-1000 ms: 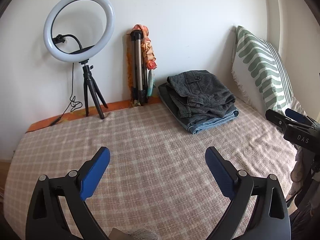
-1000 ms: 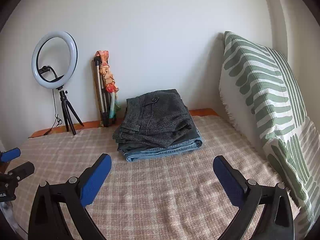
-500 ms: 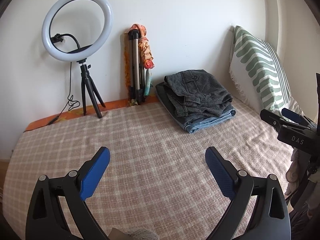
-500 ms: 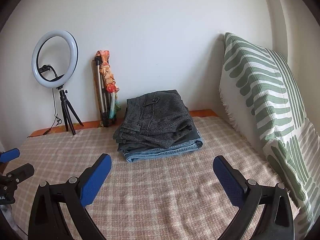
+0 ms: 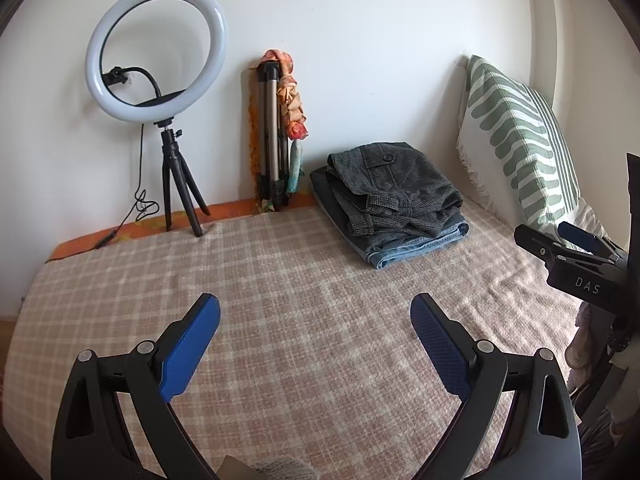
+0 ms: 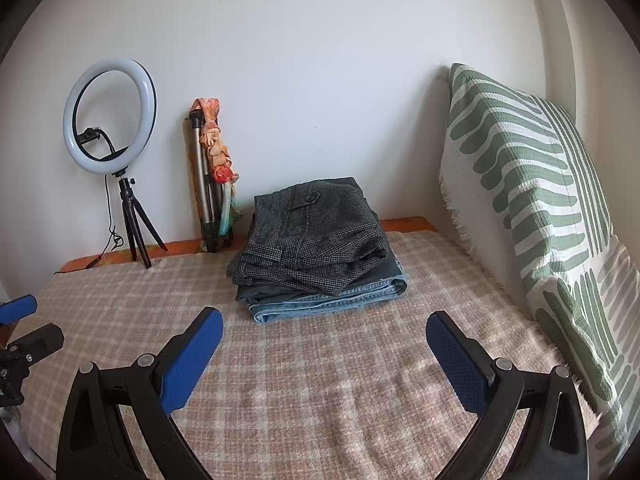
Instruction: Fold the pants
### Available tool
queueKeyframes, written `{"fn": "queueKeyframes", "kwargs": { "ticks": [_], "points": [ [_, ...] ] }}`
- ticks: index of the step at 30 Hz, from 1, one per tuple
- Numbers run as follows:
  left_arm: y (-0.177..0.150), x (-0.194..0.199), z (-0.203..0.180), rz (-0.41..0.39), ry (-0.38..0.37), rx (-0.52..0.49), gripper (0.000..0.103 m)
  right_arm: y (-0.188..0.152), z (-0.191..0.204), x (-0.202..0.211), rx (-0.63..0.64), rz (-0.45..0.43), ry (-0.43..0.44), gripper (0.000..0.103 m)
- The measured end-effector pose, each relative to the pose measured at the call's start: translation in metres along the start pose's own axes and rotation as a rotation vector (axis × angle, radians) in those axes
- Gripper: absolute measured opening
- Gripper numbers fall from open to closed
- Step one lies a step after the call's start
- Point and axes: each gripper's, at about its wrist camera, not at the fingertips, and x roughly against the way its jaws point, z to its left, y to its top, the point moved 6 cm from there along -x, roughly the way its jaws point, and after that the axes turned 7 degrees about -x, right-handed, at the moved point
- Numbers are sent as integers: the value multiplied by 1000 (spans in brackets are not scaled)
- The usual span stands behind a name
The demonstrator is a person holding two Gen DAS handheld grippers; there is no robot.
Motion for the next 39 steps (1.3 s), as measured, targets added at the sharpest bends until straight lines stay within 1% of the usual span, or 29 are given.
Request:
{"fn": "queueKeyframes", "kwargs": {
  "ticks": [39],
  "points": [
    [2,3,-4,-9,-7,-6,96,0,1,0,-3,-1,4,103]
  ]
}}
